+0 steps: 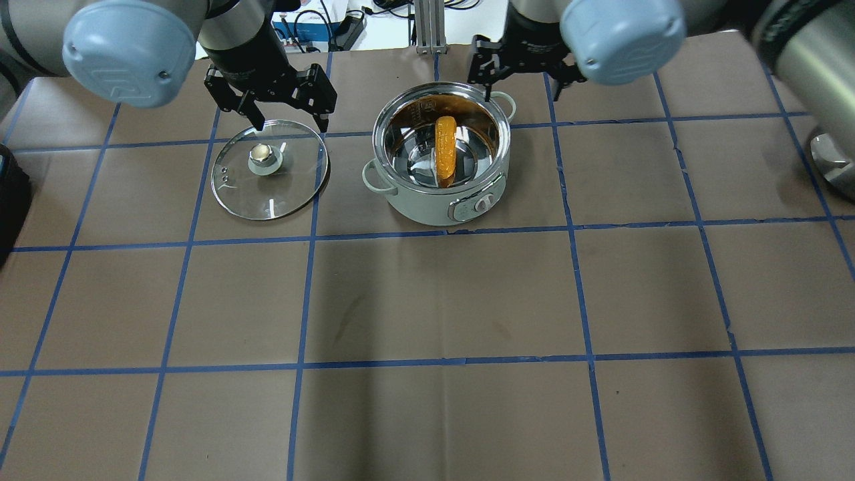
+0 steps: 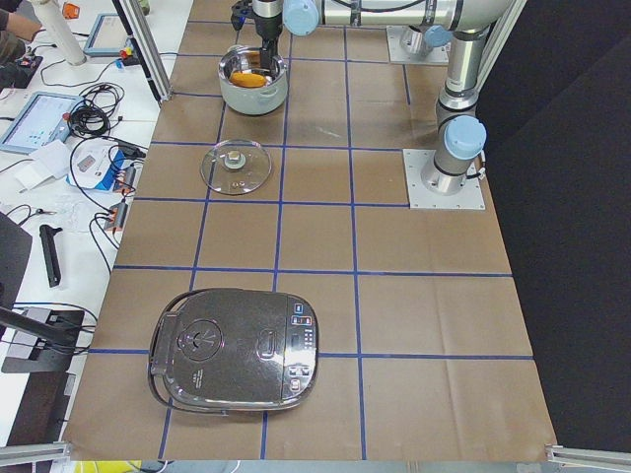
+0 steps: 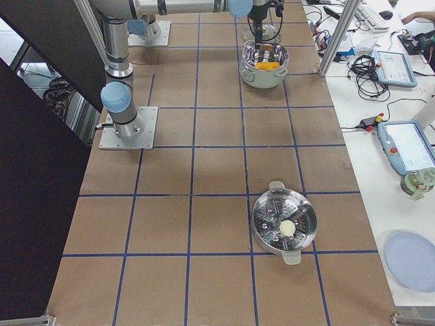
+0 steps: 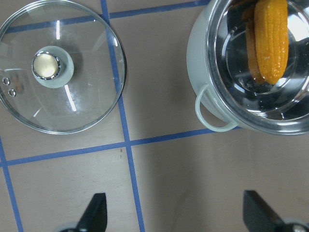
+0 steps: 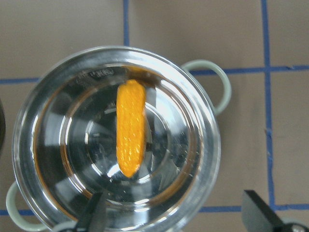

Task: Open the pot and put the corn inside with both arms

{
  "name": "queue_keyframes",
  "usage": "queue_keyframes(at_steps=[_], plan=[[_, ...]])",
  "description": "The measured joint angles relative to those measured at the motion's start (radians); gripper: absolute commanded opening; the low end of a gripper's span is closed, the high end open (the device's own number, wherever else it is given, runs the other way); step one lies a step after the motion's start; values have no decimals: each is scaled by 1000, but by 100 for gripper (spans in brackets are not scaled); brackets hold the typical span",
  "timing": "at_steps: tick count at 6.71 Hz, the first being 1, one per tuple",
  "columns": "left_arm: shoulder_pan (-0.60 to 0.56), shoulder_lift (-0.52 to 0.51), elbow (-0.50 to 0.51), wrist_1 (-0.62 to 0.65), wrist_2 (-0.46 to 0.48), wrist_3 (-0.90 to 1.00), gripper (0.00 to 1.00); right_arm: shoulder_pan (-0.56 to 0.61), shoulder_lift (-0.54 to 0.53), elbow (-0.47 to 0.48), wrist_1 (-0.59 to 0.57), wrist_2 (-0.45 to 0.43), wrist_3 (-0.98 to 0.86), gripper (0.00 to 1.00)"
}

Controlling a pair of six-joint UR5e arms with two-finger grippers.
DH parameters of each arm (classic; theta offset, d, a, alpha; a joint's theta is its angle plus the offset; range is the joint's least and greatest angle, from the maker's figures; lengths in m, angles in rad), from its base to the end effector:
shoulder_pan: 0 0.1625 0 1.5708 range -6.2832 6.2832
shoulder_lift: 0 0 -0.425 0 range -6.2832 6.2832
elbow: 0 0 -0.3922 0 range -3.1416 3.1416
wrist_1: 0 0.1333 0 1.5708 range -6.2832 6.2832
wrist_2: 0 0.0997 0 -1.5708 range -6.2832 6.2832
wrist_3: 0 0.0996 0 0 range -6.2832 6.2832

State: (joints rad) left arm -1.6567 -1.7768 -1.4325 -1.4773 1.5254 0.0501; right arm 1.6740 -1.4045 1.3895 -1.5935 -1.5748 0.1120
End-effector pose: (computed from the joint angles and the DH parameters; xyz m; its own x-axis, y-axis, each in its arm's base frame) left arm -0.1871 -0.5665 0.4551 -0.9896 0.1366 0.0440 0.1355 0.9904 -0.0280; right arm 0.1905 -0.5492 0.4917 -1.0000 0.0089 -0.0002 0.0089 0.9992 -0.0379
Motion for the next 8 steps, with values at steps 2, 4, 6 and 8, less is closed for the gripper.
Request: queue_keyframes(at_steps=[2, 4, 6, 8], plan=[[5, 25, 1, -27, 45, -1, 100, -80, -151, 134, 127, -1, -87, 99], [20, 52, 1, -81, 97, -1, 100, -94, -202, 187, 110, -2, -99, 100], [25, 84, -3, -159, 107, -32, 100, -90, -208, 190, 93, -1, -100, 100], [26, 92, -5, -178, 107, -59, 100, -89, -209, 193, 73, 0, -100, 100]])
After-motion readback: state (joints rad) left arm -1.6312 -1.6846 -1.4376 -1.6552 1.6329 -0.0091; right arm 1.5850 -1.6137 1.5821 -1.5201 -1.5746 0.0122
